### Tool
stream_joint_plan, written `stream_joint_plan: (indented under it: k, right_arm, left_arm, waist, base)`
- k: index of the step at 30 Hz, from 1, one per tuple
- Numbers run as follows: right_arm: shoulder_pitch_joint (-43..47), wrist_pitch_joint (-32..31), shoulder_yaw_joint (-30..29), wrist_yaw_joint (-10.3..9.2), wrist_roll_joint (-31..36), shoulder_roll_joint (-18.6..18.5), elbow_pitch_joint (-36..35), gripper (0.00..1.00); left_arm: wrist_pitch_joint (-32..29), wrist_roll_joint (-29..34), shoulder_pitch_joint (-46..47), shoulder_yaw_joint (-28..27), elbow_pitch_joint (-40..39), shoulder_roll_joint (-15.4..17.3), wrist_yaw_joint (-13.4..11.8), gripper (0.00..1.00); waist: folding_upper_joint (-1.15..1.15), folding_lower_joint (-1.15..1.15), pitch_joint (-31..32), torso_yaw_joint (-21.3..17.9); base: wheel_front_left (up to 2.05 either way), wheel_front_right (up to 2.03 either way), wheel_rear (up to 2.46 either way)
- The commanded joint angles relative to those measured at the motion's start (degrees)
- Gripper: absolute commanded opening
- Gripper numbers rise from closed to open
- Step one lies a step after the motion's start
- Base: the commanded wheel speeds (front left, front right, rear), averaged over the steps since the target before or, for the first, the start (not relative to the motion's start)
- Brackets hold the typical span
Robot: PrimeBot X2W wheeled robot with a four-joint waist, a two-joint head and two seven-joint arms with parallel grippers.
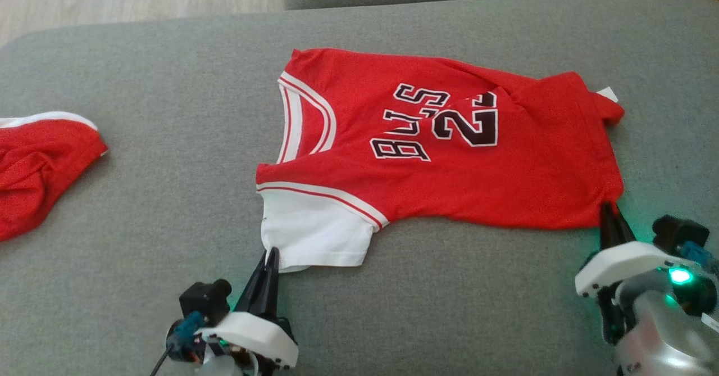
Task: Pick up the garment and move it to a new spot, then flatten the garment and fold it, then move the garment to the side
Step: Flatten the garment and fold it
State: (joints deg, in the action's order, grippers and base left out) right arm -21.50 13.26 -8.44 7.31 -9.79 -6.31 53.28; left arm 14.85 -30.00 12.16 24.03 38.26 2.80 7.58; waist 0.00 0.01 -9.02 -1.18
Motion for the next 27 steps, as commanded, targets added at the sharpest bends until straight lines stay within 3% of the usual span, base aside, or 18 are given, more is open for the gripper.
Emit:
stream_joint_plan:
  k: [1,10,21,27]
  right_arm:
    - [-0.8,1.3,3.2,0.18,-2.3,-0.3,-3.3,0.00]
    - [-2.7,1.7,9.2,0.18,-15.4,0.4,-17.9,0.00]
    - [-12.0,0.4,12.3,0.18,-27.2,-5.5,-35.3,0.00]
    - [-18.7,-6.0,9.3,0.18,-28.1,-7.7,-42.8,0.00]
  left_arm:
    - [0.2,0.8,0.3,-2.6,-2.6,0.2,-0.1,0.00]
    - [0.2,4.5,4.6,-7.4,-13.1,2.0,-0.1,0.00]
    - [-0.2,6.2,21.1,-12.1,-23.8,13.4,-0.1,0.00]
    - [-6.6,5.4,30.2,-11.3,-26.6,18.1,-0.1,0.00]
  waist:
    - [0.00,-0.01,0.6,0.5]
    - [0.00,-0.01,3.9,2.5]
    - [0.00,-0.01,9.8,4.3]
    - [0.00,-0.01,9.6,5.4]
  base:
    - [0.00,0.00,0.00]
    - [0.00,0.00,0.00]
    - [0.00,0.00,0.00]
    - [0.00,0.00,0.00]
